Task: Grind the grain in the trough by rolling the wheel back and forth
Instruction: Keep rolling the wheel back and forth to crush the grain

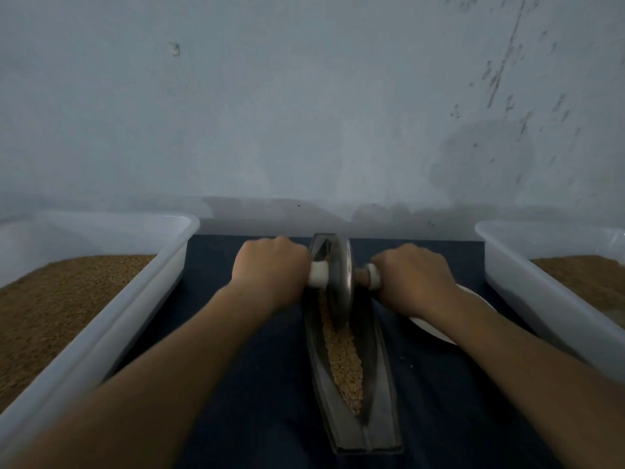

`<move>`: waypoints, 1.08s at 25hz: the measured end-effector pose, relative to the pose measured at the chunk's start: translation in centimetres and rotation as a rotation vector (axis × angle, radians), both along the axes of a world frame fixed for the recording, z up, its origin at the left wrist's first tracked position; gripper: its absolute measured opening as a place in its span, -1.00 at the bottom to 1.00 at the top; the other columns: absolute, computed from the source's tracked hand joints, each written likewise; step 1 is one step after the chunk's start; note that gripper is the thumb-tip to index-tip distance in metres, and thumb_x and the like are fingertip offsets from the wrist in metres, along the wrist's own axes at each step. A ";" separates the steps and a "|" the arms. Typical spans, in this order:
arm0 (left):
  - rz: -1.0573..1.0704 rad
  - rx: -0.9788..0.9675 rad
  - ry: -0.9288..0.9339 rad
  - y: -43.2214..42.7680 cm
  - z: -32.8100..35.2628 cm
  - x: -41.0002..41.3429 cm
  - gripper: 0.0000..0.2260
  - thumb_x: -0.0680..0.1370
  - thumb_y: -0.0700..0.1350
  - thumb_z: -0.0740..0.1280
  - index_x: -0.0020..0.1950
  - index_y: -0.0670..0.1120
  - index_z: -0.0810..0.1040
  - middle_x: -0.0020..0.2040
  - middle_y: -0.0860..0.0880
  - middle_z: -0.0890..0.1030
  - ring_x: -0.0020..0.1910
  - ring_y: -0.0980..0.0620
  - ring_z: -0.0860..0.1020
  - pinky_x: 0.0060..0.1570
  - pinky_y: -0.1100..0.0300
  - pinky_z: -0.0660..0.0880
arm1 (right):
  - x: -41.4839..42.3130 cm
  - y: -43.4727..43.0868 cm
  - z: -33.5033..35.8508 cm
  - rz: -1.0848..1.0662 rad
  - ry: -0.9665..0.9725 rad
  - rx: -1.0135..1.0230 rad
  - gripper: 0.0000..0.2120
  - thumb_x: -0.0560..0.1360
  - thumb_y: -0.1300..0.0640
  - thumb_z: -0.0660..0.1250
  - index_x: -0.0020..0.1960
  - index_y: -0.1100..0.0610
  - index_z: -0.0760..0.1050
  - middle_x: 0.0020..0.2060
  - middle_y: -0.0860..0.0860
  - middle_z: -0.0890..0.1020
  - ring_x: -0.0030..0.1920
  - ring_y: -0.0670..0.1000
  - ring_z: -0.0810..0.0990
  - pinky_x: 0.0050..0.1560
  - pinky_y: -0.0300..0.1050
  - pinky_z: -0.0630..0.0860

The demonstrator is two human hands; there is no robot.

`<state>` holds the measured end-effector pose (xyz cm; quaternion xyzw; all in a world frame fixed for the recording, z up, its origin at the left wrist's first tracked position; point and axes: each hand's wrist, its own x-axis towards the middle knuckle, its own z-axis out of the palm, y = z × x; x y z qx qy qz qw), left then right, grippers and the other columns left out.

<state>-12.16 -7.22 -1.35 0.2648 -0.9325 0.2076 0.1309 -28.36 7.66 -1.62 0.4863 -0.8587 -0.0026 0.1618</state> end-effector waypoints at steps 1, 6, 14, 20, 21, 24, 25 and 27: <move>0.008 0.001 -0.006 -0.8 0.4 -0.9 -0.86 0.51 -0.03 0.34 0.04 0.04 0.59 -0.12 -0.02 0.58 -0.17 -0.09 0.58 -0.29 0.06 0.36 | -0.8 -1.0 0.2 0.005 0.001 0.002 -0.78 0.44 -0.08 0.36 -0.29 -0.05 0.39 -0.33 -0.09 0.47 -0.31 0.01 0.46 -0.32 -0.13 0.35; 0.008 0.047 -0.048 -0.8 0.7 -0.4 -0.84 0.50 -0.03 0.34 0.07 0.05 0.58 -0.09 -0.02 0.57 -0.16 -0.07 0.56 -0.27 0.05 0.38 | -0.4 -0.6 0.4 0.033 -0.006 -0.004 -0.75 0.45 -0.05 0.36 -0.32 -0.05 0.36 -0.31 -0.08 0.51 -0.31 0.00 0.50 -0.31 -0.12 0.42; -0.086 -0.054 -0.050 4.5 -0.4 5.2 -0.84 0.48 0.04 0.39 -0.01 0.09 0.46 -0.36 0.07 0.19 -0.45 0.06 0.21 -0.47 0.16 0.12 | 3.6 6.5 -0.8 0.039 -0.021 0.032 -0.67 0.39 -0.07 0.37 -0.33 -0.14 0.21 -0.31 -0.14 0.45 -0.34 -0.14 0.38 -0.44 -0.19 0.11; 0.026 0.041 0.008 -0.6 -0.5 0.0 -0.90 0.52 -0.04 0.32 0.02 0.06 0.54 -0.20 0.02 0.48 -0.28 -0.04 0.47 -0.30 0.07 0.37 | -0.5 -0.9 -0.1 0.020 0.071 -0.022 -0.79 0.44 0.01 0.38 -0.25 -0.04 0.35 -0.30 -0.06 0.41 -0.21 0.09 0.56 -0.28 -0.10 0.36; 0.041 0.048 0.020 -1.3 -0.3 -0.7 -0.89 0.53 -0.05 0.31 0.03 0.06 0.56 -0.17 0.00 0.53 -0.26 -0.06 0.50 -0.30 0.06 0.37 | -1.2 -2.1 0.2 0.017 0.065 -0.016 -0.81 0.46 0.02 0.37 -0.26 -0.03 0.38 -0.31 -0.05 0.44 -0.23 0.07 0.55 -0.29 -0.11 0.37; 0.027 0.018 0.027 -1.6 -0.1 -1.3 -0.90 0.52 -0.05 0.32 0.02 0.05 0.57 -0.18 -0.01 0.55 -0.29 -0.05 0.48 -0.33 0.07 0.37 | -1.7 -2.5 0.1 0.013 0.043 -0.029 -0.74 0.45 0.03 0.37 -0.31 -0.06 0.33 -0.31 -0.06 0.49 -0.32 0.01 0.46 -0.34 -0.14 0.33; 0.016 0.013 0.024 -1.1 -0.2 -0.8 -0.91 0.51 -0.04 0.34 0.00 0.05 0.55 -0.22 0.01 0.50 -0.32 -0.04 0.44 -0.33 0.08 0.36 | -1.3 -1.7 -0.1 0.015 0.040 -0.039 -0.72 0.44 0.01 0.37 -0.31 -0.07 0.29 -0.29 -0.05 0.50 -0.31 0.02 0.47 -0.32 -0.12 0.35; -0.008 0.027 0.028 0.6 -0.7 1.4 -0.91 0.50 -0.01 0.36 -0.04 0.07 0.50 -0.30 0.05 0.37 -0.35 -0.01 0.39 -0.35 0.08 0.35 | 0.3 0.9 -0.6 0.043 0.060 -0.034 -0.71 0.43 -0.04 0.37 -0.31 -0.09 0.27 -0.29 -0.08 0.50 -0.28 0.04 0.50 -0.34 -0.12 0.37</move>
